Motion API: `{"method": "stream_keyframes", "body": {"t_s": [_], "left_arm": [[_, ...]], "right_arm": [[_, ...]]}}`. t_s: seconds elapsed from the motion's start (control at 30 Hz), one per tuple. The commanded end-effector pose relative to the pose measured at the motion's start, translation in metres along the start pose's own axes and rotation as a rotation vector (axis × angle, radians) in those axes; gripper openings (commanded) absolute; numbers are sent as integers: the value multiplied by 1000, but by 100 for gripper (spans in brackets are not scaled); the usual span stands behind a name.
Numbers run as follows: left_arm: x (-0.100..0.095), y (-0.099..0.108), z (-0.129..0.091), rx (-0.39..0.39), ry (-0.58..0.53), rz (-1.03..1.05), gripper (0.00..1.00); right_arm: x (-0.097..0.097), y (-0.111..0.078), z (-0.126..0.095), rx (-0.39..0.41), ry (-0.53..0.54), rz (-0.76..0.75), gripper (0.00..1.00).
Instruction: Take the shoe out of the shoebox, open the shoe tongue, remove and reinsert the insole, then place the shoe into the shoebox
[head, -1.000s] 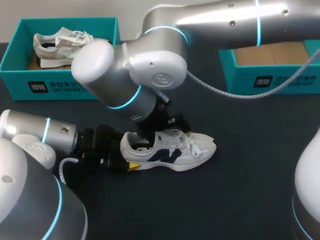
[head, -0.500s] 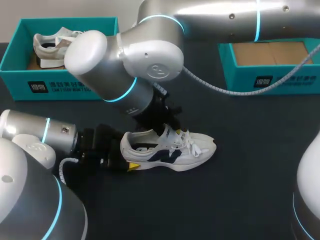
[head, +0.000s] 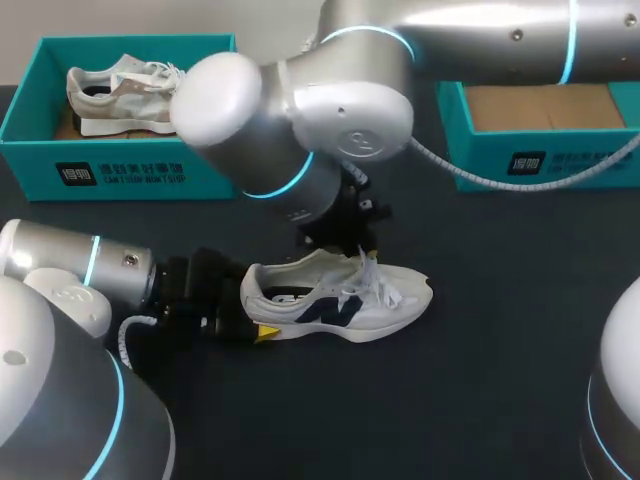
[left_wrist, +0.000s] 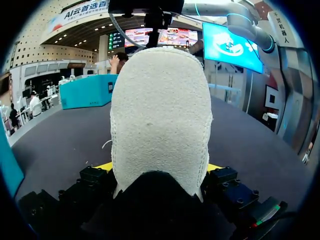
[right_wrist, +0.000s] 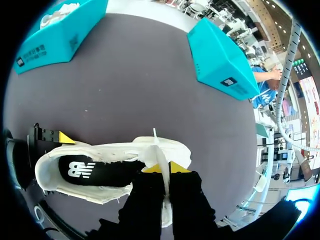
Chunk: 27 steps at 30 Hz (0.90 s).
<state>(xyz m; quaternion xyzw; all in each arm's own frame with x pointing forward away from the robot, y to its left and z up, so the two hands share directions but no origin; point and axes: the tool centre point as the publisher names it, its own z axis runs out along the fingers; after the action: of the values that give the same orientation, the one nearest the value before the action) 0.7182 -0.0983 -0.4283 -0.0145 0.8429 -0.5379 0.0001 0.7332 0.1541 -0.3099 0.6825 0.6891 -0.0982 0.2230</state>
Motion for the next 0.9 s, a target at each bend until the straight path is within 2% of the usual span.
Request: {"method": "stream_keyframes", "body": {"t_s": [0.03,0.33,0.7,0.73,0.77,0.8,0.9], "left_arm": [[2,5,9,-3,-3,0,0],[2,5,9,-3,-3,0,0],[2,5,9,-3,-3,0,0],[2,5,9,-3,-3,0,0],[2,5,9,-3,-3,0,0],[2,5,9,-3,-3,0,0],[2,5,9,-3,-3,0,0]], "right_arm": [[-17,-3,7,-15,53,-30,0],[-25,-1,33,-67,40,-258,0],[-25,-6,68,-177,17,-362,0],[-26,-7,71,-181,15,-360,6],[-26,-7,73,-183,18,-358,23],[-27,-8,76,-188,11,-366,33],[-29,-8,82,-197,10,-361,41]]}}
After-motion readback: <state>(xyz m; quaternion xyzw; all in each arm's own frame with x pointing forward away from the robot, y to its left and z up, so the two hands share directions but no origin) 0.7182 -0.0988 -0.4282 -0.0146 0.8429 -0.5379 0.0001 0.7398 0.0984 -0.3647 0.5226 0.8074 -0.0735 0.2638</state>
